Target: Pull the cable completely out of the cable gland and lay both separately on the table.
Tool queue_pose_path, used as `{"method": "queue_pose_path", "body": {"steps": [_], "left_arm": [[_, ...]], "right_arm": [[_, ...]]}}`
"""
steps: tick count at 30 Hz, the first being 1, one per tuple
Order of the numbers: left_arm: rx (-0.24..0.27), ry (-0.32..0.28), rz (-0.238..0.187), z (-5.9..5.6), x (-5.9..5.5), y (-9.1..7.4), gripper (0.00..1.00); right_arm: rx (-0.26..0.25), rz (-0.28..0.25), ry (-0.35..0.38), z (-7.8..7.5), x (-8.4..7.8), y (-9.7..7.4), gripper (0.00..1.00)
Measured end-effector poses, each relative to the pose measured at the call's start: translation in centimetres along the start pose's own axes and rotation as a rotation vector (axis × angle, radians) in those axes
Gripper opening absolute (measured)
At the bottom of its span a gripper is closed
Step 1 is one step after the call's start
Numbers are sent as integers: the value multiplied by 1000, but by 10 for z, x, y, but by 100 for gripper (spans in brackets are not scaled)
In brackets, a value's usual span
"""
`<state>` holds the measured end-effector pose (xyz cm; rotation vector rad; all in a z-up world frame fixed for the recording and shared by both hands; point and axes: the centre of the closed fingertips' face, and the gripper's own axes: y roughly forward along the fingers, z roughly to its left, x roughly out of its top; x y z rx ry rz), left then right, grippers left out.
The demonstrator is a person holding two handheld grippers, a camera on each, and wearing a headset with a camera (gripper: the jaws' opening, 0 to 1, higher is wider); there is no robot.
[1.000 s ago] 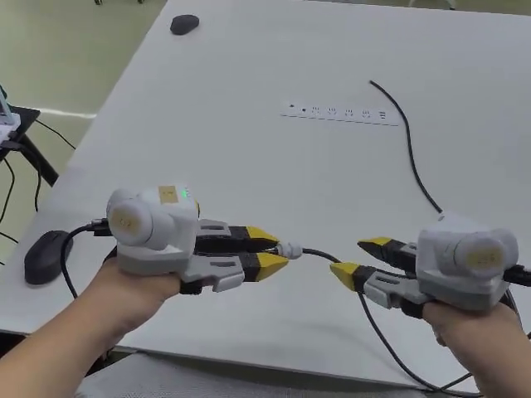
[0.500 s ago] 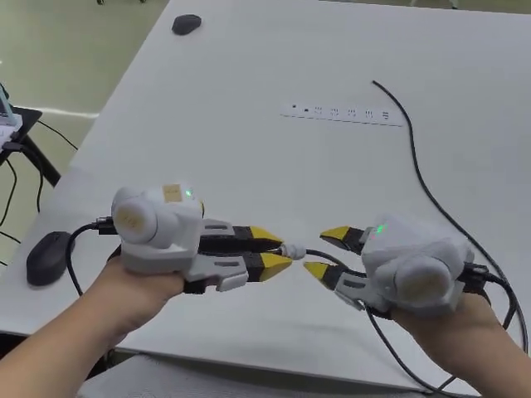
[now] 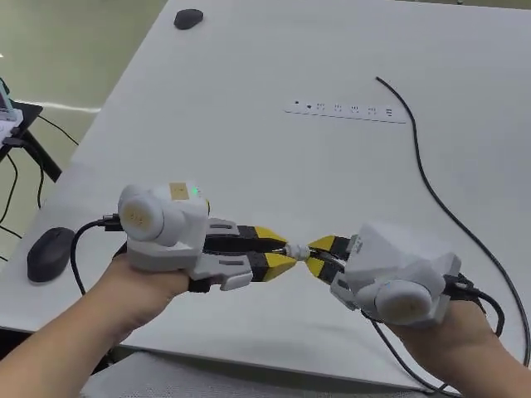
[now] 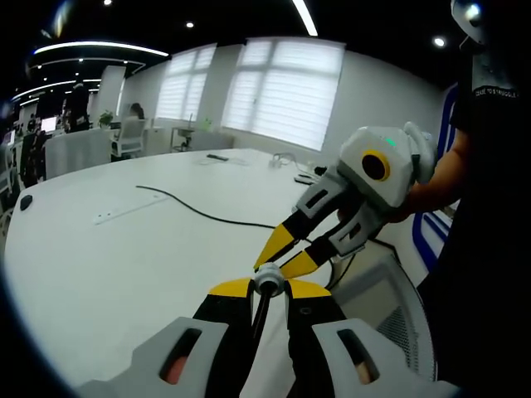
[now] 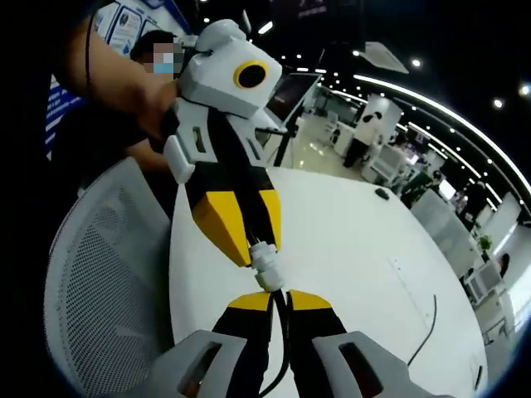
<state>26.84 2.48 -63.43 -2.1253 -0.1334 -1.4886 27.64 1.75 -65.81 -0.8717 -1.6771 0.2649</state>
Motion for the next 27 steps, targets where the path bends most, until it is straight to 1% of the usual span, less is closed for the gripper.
{"method": "queue_pose_path", "body": {"steps": [5,9,11,13,14,19,20,21,22,23,26,27], "left_arm": [[1,4,3,1,0,2,15],[4,-1,-5,2,2,1,15],[8,2,-9,4,3,1,15],[13,3,-17,5,5,0,15],[17,4,-24,5,7,-1,15],[19,-6,-41,5,10,-2,15],[20,-4,-41,5,9,-2,15],[20,-4,-42,5,9,-3,15],[21,-4,-44,5,10,-3,15],[24,-3,-47,6,10,-3,15],[28,-1,-53,7,12,-4,15],[28,1,-54,7,12,-4,15]], "right_arm": [[4,-5,13,-2,-2,1,1],[-6,-23,37,-5,-1,0,0],[-19,-19,64,-9,-3,0,0],[-27,-28,126,-12,-5,-1,1],[-39,-26,157,-16,-8,-2,1],[-63,-23,200,-24,-16,-6,1],[-71,-16,225,-26,-20,-6,1],[-78,-14,292,-27,-25,-7,1],[-81,-17,333,-29,-28,-7,1],[-85,-18,403,-33,-33,-7,1],[-95,-24,525,-38,-45,-8,1],[-103,-23,570,-40,-51,-8,1]]}}
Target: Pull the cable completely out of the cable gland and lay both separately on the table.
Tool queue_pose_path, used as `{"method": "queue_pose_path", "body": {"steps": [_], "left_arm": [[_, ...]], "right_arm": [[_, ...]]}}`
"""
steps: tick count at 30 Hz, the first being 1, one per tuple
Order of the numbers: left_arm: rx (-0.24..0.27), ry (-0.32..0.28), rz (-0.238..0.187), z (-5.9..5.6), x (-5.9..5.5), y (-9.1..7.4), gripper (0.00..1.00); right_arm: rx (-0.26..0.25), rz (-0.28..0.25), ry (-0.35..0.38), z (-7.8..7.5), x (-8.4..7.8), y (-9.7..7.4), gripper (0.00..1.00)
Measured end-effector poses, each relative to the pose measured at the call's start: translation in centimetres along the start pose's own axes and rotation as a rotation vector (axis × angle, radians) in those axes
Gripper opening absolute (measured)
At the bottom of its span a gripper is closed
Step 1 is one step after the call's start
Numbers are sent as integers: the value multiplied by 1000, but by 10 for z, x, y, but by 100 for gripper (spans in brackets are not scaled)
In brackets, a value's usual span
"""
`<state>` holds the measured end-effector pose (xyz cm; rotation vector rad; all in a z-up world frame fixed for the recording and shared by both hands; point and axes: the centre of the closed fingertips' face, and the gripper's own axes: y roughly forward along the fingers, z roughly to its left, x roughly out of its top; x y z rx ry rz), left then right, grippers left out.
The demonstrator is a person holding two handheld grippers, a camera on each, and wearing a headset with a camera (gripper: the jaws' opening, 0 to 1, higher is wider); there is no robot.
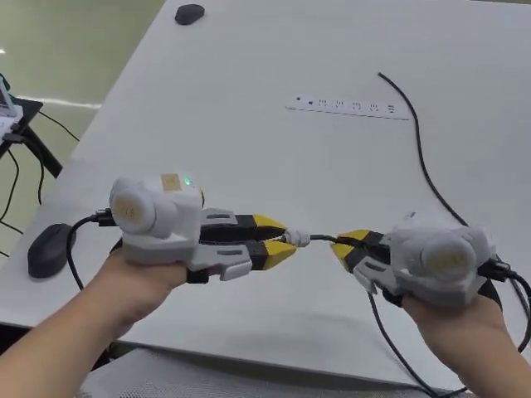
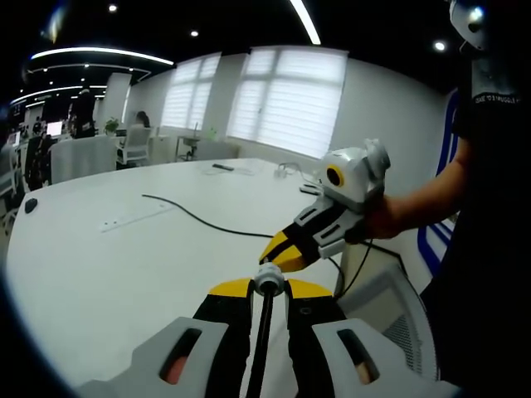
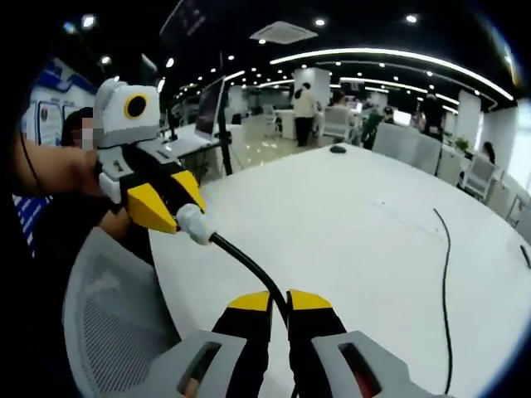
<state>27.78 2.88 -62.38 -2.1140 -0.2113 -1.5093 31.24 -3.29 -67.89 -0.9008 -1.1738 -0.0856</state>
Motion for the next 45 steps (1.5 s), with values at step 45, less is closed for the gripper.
{"method": "queue_pose_path", "body": {"steps": [45], "left_arm": [[5,16,-19,-3,9,0,15]], "right_arm": [[-45,-63,461,-41,-48,2,0]]}}
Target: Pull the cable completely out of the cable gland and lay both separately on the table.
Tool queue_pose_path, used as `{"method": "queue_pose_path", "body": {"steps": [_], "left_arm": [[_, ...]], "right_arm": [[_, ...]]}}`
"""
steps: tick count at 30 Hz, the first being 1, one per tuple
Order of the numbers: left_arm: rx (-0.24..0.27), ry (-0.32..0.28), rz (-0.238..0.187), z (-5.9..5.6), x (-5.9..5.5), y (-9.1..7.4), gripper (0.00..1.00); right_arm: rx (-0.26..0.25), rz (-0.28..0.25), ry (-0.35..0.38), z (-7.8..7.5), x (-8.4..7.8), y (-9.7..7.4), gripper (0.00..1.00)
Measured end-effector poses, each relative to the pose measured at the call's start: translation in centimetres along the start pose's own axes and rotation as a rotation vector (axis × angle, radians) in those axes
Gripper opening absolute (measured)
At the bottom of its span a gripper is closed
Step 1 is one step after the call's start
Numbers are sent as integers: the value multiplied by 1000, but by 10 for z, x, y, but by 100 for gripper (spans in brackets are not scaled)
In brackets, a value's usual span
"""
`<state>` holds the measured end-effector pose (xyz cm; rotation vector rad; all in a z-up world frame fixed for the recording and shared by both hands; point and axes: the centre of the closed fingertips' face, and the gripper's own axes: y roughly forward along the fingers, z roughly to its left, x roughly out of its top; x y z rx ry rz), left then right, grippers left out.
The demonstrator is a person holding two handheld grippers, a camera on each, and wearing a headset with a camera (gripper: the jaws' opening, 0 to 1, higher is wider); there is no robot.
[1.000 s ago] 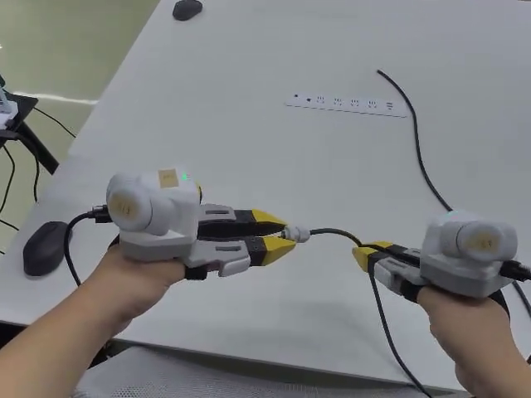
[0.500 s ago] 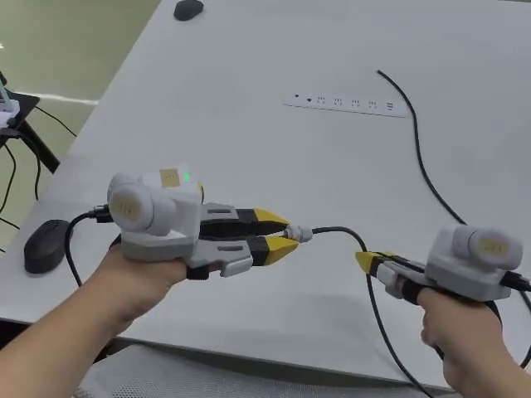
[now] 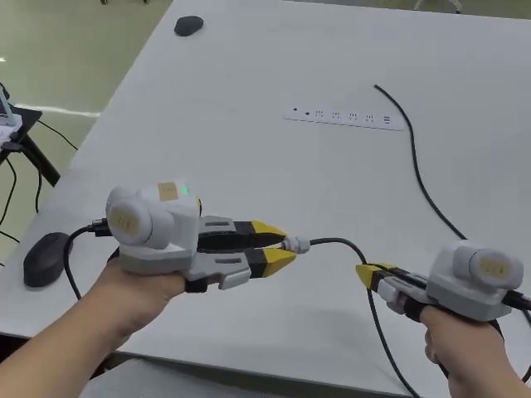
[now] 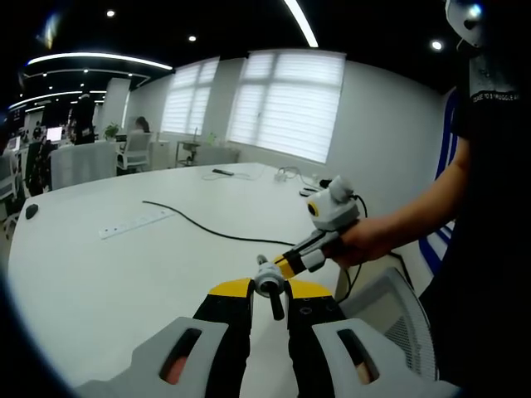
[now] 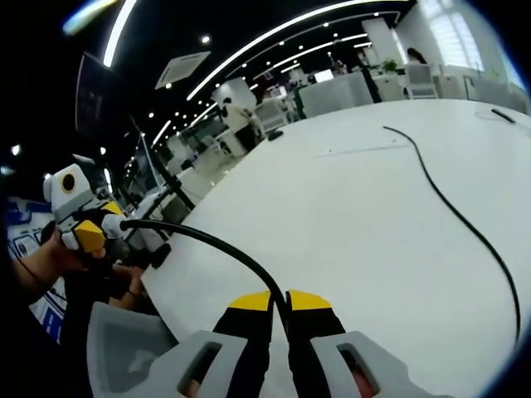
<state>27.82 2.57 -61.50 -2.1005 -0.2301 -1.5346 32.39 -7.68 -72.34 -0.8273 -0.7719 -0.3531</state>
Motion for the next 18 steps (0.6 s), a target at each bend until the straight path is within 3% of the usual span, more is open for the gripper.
{"method": "queue_pose_path", "body": {"steps": [3,6,8,15,18], "left_arm": [[1,2,1,1,2,-1,15],[1,-2,-4,2,3,-1,15],[0,0,-1,1,3,-1,15],[-1,-1,12,-1,2,-2,15],[6,3,18,-1,0,-3,15]], "right_arm": [[0,-11,-44,1,1,-1,0],[23,21,-36,3,-6,-1,1],[19,6,-42,1,-4,-2,2],[34,24,-47,2,-5,-2,7],[27,40,-138,3,-6,-3,16]]}}
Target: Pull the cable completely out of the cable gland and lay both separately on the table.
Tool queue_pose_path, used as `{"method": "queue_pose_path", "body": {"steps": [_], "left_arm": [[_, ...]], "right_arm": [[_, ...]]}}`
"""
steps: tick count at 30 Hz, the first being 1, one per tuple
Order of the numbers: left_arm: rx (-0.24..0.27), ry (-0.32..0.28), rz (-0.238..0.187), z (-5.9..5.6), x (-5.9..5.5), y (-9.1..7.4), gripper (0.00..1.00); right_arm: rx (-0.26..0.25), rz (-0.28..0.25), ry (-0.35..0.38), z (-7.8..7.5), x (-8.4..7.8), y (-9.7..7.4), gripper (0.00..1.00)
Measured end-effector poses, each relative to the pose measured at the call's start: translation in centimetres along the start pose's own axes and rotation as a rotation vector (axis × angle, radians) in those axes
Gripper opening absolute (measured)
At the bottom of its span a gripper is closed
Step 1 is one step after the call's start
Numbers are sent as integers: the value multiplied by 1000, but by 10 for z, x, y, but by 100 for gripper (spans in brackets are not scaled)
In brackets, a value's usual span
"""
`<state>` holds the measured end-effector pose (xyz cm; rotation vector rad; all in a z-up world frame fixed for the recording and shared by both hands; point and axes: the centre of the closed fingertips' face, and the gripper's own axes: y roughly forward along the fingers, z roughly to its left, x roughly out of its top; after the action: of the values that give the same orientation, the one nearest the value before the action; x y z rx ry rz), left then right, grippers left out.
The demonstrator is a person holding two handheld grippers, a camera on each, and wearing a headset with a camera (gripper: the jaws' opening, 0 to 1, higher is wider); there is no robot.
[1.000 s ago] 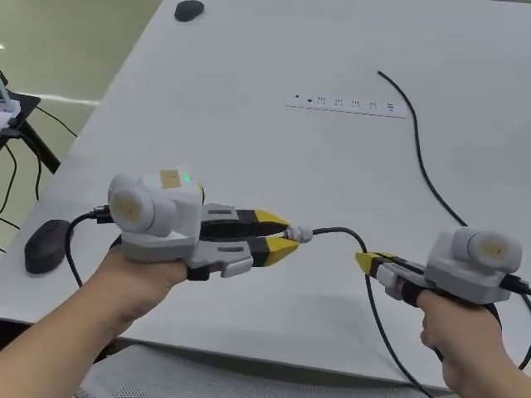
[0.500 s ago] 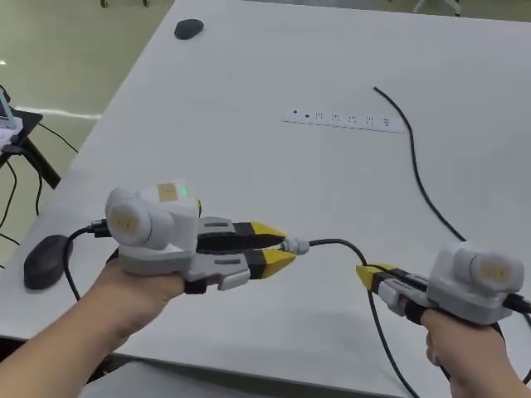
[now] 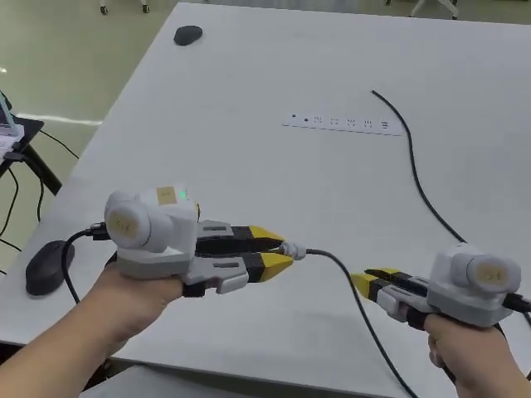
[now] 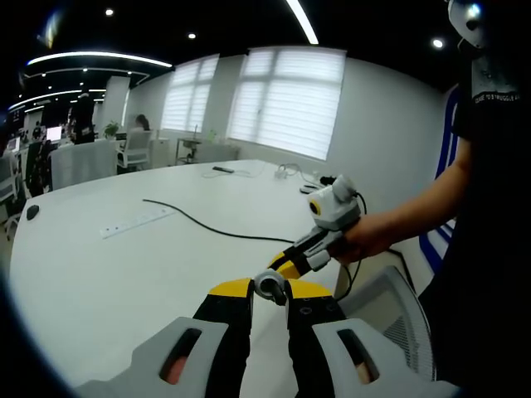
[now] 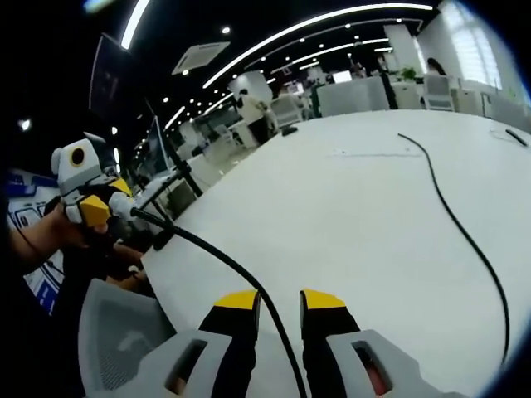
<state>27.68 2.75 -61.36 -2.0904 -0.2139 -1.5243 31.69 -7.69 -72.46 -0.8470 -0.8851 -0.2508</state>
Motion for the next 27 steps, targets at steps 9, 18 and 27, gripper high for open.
{"method": "queue_pose_path", "body": {"steps": [9,18,27], "left_arm": [[-4,-6,13,-2,-6,1,15],[-4,-10,16,-4,-10,-1,15],[2,-19,12,-3,-9,-5,15]], "right_arm": [[47,-45,-293,34,32,-15,37],[139,-41,-726,92,57,-13,48],[169,20,-784,106,37,8,38]]}}
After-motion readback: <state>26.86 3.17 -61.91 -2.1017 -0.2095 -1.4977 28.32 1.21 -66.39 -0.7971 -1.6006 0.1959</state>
